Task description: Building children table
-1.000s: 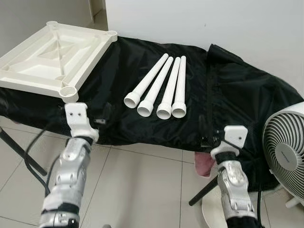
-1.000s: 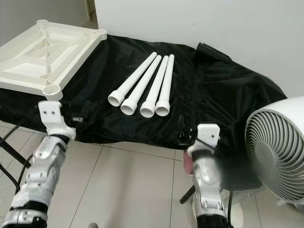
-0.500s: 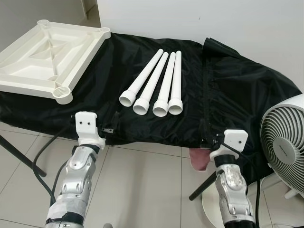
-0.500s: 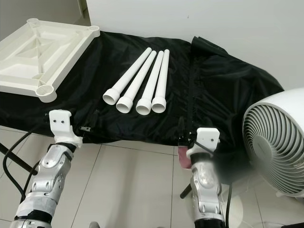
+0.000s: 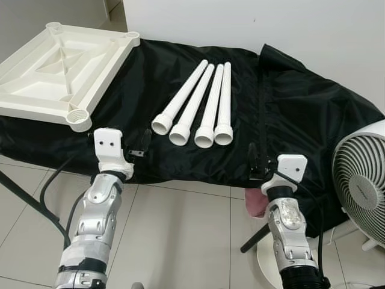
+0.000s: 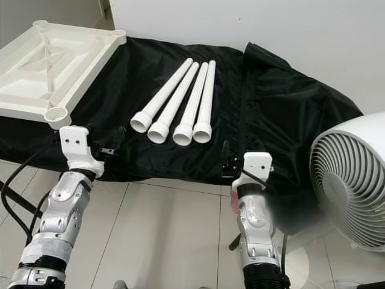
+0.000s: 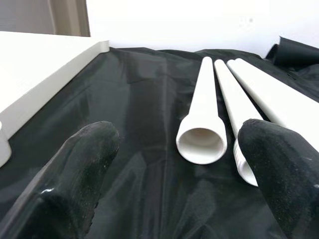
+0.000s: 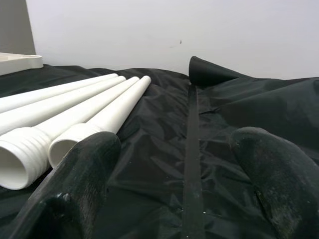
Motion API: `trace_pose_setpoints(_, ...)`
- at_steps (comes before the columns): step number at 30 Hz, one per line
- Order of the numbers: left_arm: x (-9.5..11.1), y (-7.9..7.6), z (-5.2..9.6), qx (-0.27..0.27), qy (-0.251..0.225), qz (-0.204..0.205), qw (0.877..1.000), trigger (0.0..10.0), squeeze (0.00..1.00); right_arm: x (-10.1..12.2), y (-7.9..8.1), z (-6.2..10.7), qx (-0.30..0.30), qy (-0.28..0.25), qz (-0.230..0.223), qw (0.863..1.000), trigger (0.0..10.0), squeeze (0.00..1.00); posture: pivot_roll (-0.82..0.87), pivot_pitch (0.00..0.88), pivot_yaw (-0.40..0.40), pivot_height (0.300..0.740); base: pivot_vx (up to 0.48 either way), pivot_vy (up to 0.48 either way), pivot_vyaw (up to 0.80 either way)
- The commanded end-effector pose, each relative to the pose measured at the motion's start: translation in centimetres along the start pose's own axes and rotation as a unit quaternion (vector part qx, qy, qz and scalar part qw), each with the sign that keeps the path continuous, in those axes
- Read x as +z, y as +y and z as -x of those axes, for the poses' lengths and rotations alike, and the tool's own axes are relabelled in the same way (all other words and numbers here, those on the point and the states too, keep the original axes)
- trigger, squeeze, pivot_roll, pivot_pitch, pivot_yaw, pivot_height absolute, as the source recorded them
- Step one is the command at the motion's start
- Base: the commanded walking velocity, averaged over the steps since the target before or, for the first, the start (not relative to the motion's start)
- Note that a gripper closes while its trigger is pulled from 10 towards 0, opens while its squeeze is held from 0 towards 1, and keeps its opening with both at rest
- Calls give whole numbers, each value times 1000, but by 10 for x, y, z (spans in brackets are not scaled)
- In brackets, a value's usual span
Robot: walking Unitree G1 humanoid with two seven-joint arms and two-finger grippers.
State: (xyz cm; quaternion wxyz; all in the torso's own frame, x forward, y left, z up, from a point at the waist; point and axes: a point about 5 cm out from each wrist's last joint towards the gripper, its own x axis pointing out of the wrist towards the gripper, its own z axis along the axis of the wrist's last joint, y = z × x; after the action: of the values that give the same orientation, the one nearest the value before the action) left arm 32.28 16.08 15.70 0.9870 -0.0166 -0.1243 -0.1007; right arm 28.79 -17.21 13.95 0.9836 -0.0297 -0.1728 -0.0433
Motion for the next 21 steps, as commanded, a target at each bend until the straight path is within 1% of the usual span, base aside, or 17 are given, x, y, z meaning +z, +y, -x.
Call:
trace_pose_setpoints(1, -2, 4, -1, 9, 9, -6, 1000, 10000, 0, -1, -1, -1, -3, 3, 4, 1000, 10000, 0, -21, 81, -6, 740, 0, 307, 0)
trace_pose_setpoints(7, -2, 6, -3, 11, 7, -8, 1000, 10000, 0, -3, -1, -4, -4, 3, 7, 1000, 10000, 0, -20, 73, -8, 740, 0, 333, 0)
trace_pose_setpoints(11, -1, 8, -7, 6, 6, -17, 1000, 10000, 0, 0, 3, -13, 3, -7, 10, 1000, 10000, 0, -19, 70, -8, 740, 0, 360, 0)
trace_pose_setpoints(21, 0, 7, -9, 3, 1, -17, 1000, 10000, 0, -1, 6, -15, 5, -9, 11, 1000, 10000, 0, -17, 65, -10, 740, 0, 369, 0)
